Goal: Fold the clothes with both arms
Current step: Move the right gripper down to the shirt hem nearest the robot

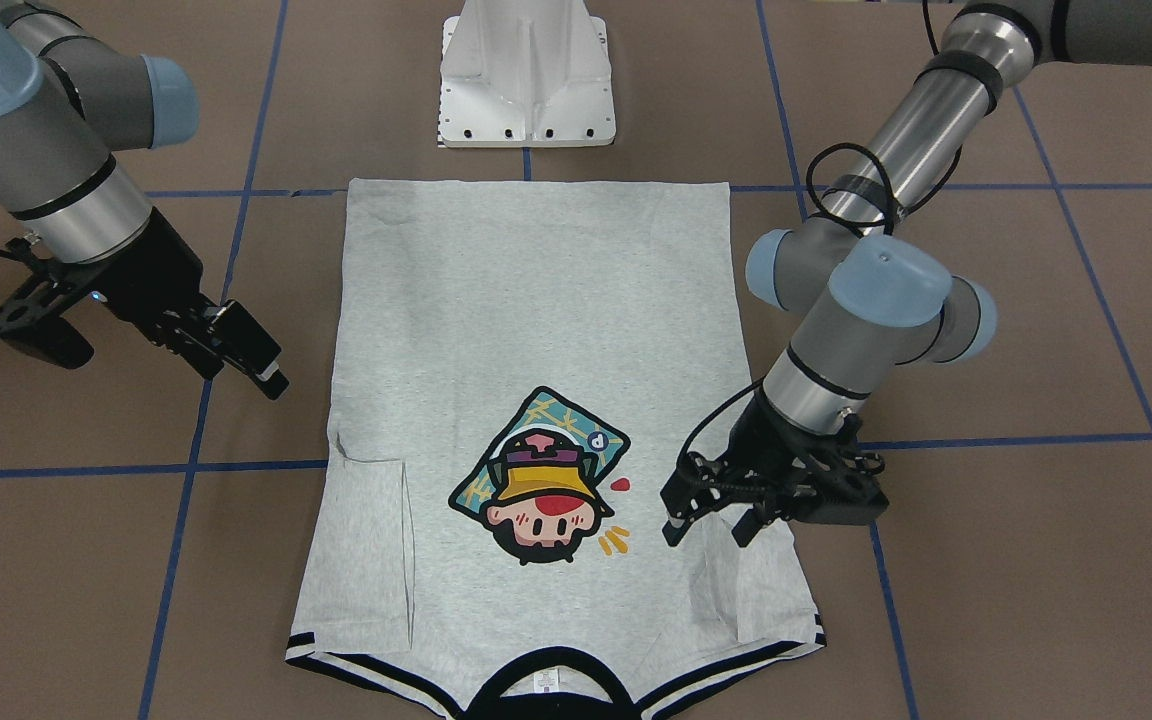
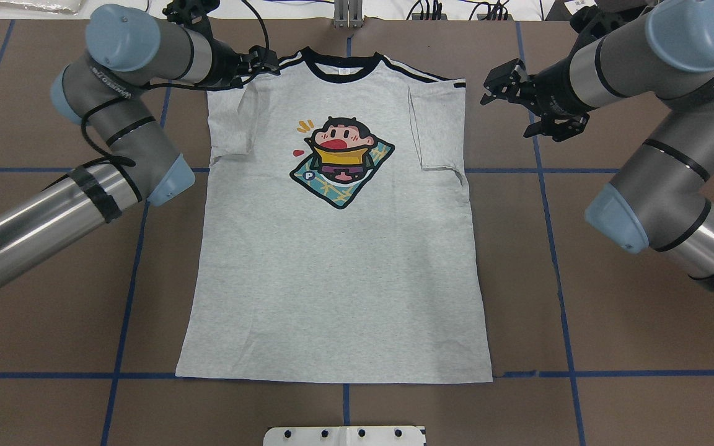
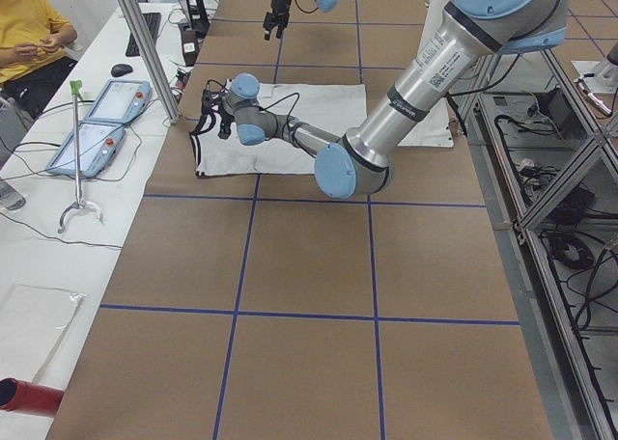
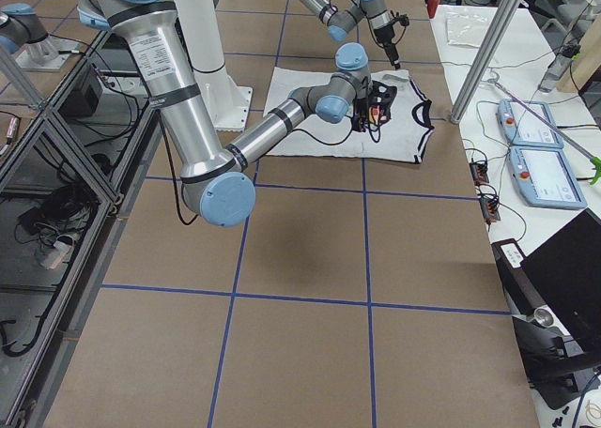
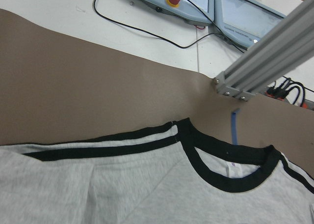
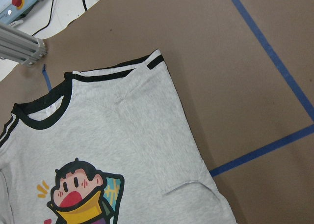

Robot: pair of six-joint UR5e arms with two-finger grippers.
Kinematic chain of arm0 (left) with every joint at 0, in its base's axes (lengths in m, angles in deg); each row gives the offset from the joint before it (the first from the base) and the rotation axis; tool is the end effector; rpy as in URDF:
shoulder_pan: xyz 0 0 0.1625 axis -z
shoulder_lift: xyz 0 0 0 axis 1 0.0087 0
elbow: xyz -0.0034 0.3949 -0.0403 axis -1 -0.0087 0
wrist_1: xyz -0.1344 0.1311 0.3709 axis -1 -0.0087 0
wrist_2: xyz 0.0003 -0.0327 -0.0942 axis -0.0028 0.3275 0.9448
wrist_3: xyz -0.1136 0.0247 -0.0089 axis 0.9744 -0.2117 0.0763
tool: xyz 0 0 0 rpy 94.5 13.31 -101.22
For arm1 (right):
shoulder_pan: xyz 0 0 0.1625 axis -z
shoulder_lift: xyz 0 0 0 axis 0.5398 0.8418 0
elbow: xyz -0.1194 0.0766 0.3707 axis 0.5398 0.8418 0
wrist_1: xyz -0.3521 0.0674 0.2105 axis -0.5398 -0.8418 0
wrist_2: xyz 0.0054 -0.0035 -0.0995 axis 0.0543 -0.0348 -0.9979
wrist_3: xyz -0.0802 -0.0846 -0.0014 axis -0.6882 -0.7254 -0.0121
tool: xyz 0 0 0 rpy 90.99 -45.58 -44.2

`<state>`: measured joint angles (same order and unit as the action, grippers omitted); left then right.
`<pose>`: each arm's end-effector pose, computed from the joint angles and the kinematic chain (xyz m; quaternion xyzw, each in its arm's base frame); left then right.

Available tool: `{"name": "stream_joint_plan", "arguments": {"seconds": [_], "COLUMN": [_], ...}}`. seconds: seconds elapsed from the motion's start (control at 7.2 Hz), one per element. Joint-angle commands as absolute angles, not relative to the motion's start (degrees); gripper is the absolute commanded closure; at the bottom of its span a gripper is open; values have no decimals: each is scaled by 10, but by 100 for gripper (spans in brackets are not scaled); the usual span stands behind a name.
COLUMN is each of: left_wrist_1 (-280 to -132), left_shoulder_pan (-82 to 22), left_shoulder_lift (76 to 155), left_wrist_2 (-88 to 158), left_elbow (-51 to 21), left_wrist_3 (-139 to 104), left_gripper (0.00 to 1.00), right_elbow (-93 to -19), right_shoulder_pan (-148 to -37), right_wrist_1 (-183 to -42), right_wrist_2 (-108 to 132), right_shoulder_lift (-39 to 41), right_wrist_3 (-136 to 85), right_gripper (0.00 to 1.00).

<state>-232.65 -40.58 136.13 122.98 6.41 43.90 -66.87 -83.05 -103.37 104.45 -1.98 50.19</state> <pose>0.4287 -0.6353 0.2662 0.1915 0.5723 -0.1401 0.7850 -0.3263 -0.5252 0.2621 0.0231 -0.5175 0.2785 0.8088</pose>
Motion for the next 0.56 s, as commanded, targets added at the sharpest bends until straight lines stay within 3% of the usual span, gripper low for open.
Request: {"name": "stream_joint_plan", "arguments": {"seconds": [0.0,0.14,0.42], "left_wrist_1": [-2296,-2261,-2255], "left_shoulder_pan": [-406,-406,-405], "left_shoulder_lift": [1266,1230,1179], "left_wrist_2": [1277,1303,1306], "left_elbow": [-89,-157,-202], "left_wrist_3": [446,446,444], "left_gripper": [10,3,1], "right_elbow": [-729,-796,-851], "right_shoulder_pan": [-750,-681,-589], "right_wrist_1": [-1098,-1198,-1249], "right_wrist_2": [968,901,830], "right_shoulder_lift": [-12,-9,25], "right_wrist_3": [581,602,672], "right_gripper": [0,0,1]}}
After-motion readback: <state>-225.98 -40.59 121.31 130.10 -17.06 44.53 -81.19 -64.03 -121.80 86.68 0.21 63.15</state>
